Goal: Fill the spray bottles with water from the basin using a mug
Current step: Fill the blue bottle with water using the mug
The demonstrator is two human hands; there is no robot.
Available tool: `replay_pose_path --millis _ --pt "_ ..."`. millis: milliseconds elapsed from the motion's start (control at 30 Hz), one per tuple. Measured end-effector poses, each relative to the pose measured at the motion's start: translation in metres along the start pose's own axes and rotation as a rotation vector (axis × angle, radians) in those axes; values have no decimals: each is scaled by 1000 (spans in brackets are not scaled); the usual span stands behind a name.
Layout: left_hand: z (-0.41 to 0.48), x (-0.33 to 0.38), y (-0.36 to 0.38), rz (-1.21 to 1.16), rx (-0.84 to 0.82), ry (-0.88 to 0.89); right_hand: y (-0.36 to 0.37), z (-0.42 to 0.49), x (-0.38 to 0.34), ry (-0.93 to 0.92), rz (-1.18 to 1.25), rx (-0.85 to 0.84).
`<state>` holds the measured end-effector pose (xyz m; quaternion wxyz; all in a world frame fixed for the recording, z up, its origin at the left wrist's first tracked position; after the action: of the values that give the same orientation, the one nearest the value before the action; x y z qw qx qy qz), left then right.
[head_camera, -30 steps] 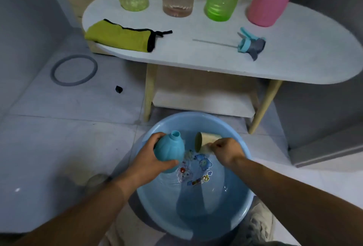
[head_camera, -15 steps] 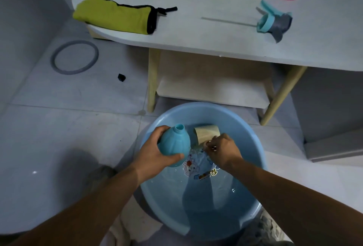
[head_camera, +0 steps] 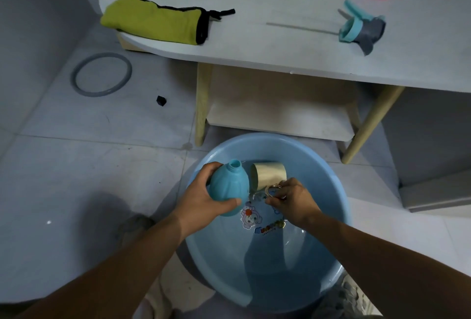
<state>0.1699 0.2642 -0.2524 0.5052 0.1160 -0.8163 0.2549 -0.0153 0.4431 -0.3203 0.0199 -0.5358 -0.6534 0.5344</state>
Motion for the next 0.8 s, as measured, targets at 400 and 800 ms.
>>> replay_pose_path --millis 400,800 --pt "-9 19 0 1 9 51 -35 -12 -26 124 1015 -43" --pt "-26 55 5 -66 11 167 -149 -82 -69 -116 1000 104"
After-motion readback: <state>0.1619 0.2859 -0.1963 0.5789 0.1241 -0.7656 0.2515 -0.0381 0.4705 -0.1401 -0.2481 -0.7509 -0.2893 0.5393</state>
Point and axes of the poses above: each hand's wrist, its own z-axis towards the middle knuckle, its own y-axis out of the palm, x = y × z, the point moved 1 cm from there along z, towards the middle knuckle
